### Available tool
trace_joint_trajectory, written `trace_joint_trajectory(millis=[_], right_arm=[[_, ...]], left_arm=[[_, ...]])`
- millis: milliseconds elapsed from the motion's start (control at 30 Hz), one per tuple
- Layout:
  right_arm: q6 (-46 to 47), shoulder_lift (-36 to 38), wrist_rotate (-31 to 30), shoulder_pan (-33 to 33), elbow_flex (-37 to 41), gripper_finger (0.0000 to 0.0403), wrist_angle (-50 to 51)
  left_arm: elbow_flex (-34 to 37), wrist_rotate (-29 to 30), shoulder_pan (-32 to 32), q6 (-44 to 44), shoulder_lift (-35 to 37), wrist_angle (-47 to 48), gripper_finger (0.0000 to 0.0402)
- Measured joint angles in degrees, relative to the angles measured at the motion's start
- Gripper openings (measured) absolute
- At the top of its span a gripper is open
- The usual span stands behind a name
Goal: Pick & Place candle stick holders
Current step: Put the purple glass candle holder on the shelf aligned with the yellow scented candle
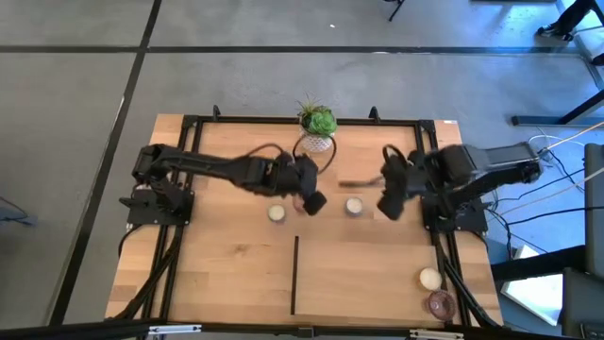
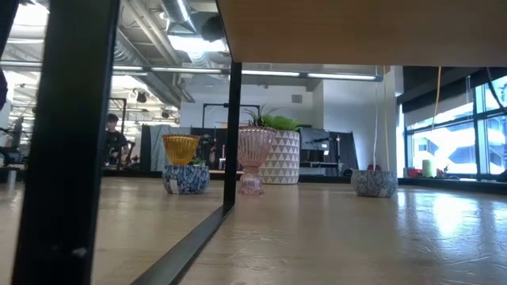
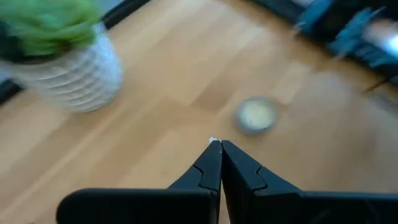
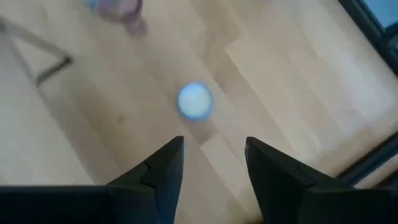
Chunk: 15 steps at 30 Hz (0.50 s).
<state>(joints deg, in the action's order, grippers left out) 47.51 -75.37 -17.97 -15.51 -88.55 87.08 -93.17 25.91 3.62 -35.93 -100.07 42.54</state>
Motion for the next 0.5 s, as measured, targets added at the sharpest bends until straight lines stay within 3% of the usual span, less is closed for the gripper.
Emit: trace_joint_trajectory(millis=[233,500], right_arm=[[0.01,-0.82,1.59,8.83,0.00,0.0175,-8.58],[-2.01,-6.44,5.65,15.00,0.02,0.0175,-9.97]], left_arm=[[-0.02,-4.34,-7.32,5.47,1.24,1.24,0.0002],[-0.02,-7.82,-14.22,5.35,1.18,10.50,0.0003]])
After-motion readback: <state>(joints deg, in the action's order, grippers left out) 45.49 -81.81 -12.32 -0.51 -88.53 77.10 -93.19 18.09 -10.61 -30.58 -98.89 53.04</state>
